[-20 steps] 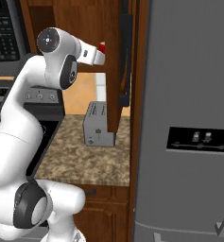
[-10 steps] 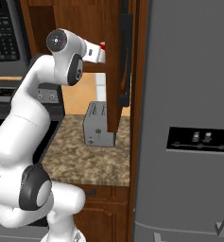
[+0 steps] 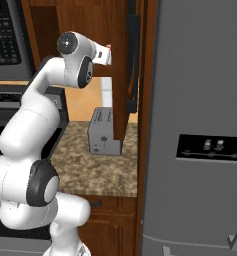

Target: Gather all objects into one cabinet and sort the glasses and bowls to opposite sides.

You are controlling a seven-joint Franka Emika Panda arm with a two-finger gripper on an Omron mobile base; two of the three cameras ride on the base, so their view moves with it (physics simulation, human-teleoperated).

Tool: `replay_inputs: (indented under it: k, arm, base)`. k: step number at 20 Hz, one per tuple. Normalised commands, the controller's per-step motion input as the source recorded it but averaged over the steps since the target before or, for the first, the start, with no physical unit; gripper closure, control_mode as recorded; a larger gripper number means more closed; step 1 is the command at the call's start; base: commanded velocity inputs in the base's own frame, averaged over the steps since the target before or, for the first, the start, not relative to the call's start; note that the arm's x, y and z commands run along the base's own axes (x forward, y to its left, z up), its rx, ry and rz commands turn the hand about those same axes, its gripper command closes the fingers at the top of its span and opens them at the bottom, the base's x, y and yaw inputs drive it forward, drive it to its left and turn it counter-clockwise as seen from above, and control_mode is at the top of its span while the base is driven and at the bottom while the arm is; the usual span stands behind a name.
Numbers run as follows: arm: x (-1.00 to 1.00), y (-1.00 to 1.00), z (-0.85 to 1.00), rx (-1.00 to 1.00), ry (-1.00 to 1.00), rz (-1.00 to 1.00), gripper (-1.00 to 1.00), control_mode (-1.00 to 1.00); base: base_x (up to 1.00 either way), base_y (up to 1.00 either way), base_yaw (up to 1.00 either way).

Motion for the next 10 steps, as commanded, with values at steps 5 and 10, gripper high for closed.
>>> replay_inputs:
  k: [5,10]
  arm:
    - [0.27,-0.13,0.00,0.00,0.00,0.00,-1.00,-1.00]
    - [0.25,0.00,0.00,0.00,0.00,0.00,-1.00,-1.00]
  base:
    - [0.00,0.00,0.00]
    - [0.00,0.00,0.00]
